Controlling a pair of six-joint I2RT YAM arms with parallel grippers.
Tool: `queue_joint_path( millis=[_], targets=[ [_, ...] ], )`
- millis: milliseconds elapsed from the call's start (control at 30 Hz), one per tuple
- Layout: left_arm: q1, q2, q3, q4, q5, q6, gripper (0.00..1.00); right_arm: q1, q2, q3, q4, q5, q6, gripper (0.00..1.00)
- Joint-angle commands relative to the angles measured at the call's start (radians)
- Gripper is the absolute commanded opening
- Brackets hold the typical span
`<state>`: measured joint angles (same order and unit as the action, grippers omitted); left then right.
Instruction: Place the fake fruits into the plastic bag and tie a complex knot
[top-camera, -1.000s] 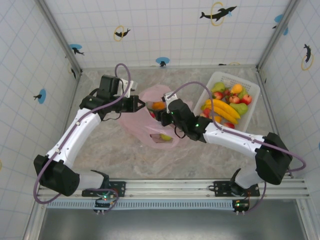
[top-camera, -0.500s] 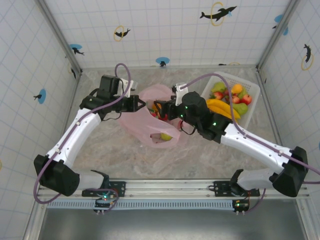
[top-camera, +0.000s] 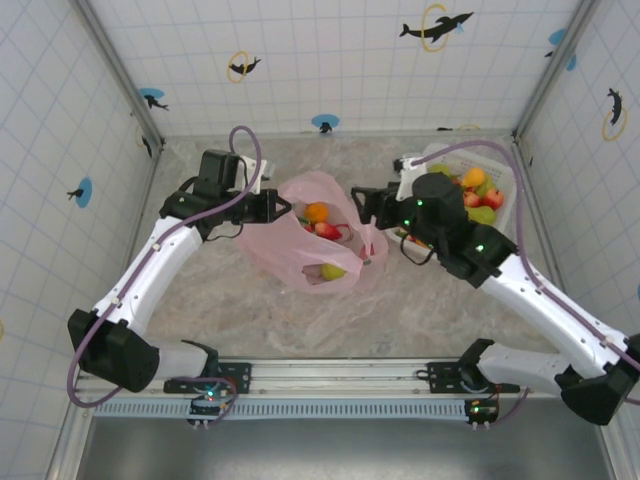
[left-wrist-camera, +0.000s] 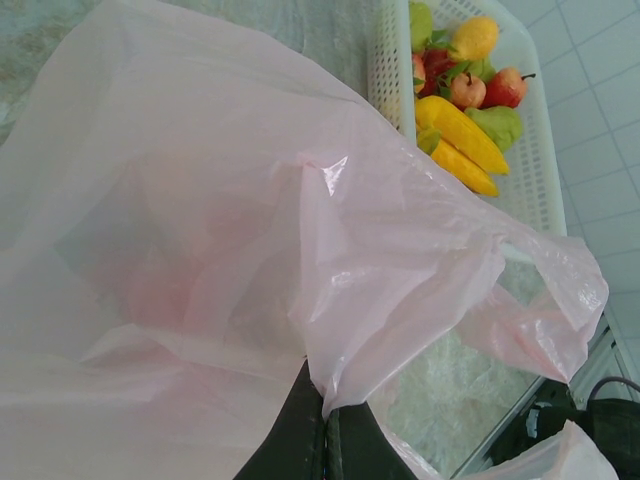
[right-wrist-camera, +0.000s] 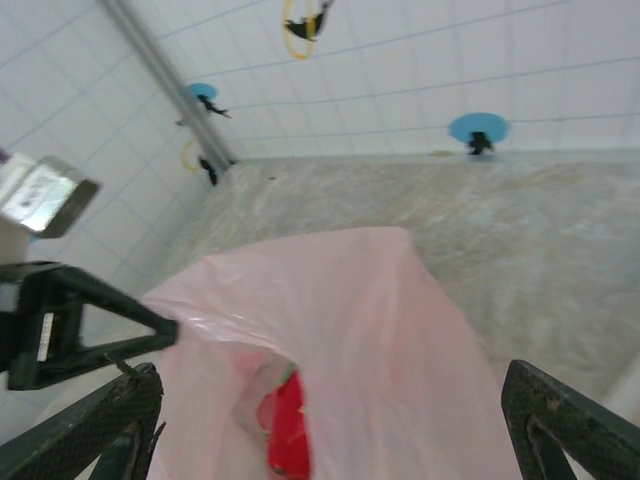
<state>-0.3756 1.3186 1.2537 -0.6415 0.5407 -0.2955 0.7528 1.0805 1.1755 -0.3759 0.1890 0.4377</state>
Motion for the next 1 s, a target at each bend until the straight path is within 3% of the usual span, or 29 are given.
queue_joint_path(
  millis=[0,200,400,700,967],
  targets=[
    [0.008,0.008,-0.007,0.016,-0.001,-0.014,0.0,-0.104,-0.032,0.038,-0.265,0.0,-0.046,0.9],
    [0.008,0.007,0.0,0.009,-0.002,-0.013,0.0,-0.358,0.008,0.014,-0.558,-0.047,-0.193,0.91],
    [0.008,-0.004,-0.008,0.008,-0.005,-0.013,0.0,-0.561,0.101,-0.019,-0.67,-0.111,-0.291,0.9],
    [0.008,-0.009,-0.011,0.003,-0.007,-0.008,0.0,-0.647,0.327,-0.01,-0.685,-0.136,-0.358,0.86],
    [0.007,-0.017,-0.019,0.003,-0.005,-0.006,0.0,-0.695,0.444,-0.043,-0.579,-0.163,-0.298,0.86]
  ],
)
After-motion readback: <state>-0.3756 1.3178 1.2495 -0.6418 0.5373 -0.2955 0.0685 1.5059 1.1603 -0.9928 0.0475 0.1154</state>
